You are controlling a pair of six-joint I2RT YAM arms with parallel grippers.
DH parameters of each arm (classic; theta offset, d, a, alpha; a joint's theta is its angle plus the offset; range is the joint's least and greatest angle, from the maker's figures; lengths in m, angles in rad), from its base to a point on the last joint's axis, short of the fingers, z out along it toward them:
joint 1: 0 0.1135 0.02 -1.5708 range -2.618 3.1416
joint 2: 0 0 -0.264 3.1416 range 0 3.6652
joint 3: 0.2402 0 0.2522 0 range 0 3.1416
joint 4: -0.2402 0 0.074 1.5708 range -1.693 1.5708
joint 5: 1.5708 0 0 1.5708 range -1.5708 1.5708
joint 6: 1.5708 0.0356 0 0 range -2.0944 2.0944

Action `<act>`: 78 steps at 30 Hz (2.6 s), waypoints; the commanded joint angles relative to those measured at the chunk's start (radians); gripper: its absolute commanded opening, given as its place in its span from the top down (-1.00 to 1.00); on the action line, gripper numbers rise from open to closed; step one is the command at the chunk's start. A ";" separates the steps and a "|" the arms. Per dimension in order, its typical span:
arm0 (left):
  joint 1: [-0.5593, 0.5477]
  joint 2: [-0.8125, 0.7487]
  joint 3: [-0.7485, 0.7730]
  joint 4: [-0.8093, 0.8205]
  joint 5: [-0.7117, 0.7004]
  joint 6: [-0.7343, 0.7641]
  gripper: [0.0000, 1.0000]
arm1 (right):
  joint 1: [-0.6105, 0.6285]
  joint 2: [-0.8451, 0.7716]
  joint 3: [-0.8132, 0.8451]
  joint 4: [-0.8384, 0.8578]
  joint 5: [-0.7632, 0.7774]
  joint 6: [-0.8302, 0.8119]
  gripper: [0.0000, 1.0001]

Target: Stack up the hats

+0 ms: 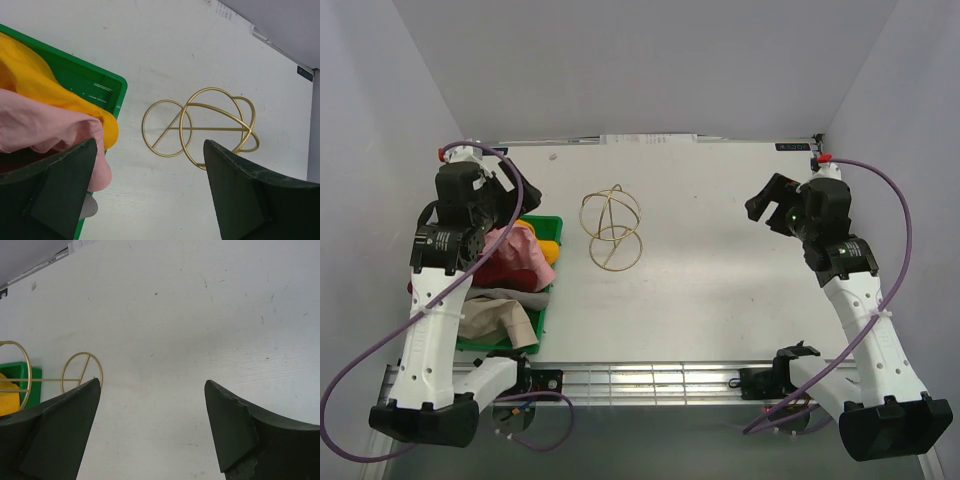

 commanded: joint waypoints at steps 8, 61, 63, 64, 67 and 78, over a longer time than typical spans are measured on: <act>0.004 -0.042 -0.001 -0.040 -0.139 -0.017 -0.96 | 0.002 0.034 0.041 -0.011 -0.069 -0.047 -0.79; 0.172 0.426 0.033 0.018 -0.452 -0.068 -0.03 | 0.002 0.022 -0.112 0.003 -0.198 -0.022 -0.94; 0.174 0.421 0.044 0.018 -0.449 -0.062 0.36 | 0.002 0.016 -0.120 0.003 -0.196 -0.022 -0.94; 0.174 0.419 0.048 0.016 -0.447 -0.059 0.51 | 0.002 0.014 -0.121 0.003 -0.198 -0.021 -0.94; 0.174 0.404 0.077 0.004 -0.446 -0.052 1.00 | 0.002 0.013 -0.120 0.003 -0.198 -0.021 -0.94; 0.174 0.329 0.263 -0.054 -0.451 0.009 1.00 | 0.001 0.039 -0.063 -0.005 -0.233 -0.024 -0.96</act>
